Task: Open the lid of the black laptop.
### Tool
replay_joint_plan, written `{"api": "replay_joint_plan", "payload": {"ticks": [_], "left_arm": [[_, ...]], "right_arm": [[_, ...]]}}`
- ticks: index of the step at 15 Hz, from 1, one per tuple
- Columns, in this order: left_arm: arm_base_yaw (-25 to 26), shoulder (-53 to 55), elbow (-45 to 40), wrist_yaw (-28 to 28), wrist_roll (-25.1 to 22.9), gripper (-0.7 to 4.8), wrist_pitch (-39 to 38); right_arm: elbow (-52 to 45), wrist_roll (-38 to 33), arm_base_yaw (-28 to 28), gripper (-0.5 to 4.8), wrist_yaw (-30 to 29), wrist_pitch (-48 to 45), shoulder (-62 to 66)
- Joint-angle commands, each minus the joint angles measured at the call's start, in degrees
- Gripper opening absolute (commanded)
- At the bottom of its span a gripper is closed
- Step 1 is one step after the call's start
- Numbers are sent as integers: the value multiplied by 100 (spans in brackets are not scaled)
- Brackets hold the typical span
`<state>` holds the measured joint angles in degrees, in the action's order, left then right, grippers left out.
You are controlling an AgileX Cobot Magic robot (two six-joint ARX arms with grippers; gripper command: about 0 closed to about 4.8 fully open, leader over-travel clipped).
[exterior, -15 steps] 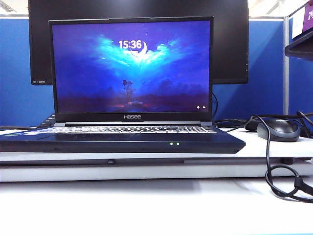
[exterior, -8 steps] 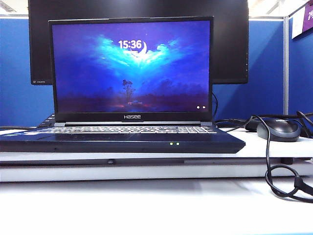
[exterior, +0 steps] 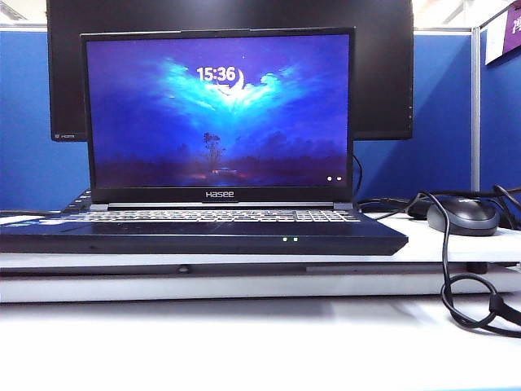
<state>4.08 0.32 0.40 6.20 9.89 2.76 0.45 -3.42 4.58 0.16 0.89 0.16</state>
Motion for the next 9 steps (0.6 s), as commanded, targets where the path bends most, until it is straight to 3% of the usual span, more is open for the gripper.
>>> {"api": "replay_joint_plan", "payload": {"ticks": [1,9], "left_arm": [[-2,-13,2,7,-26,-3,72],[0,-13,2,7,-26,-3,72]], "right_arm": [[-35,0,-52,-1,-52,-116,-7],[-42,4,-201,-1,-33,-114,-7]]}}
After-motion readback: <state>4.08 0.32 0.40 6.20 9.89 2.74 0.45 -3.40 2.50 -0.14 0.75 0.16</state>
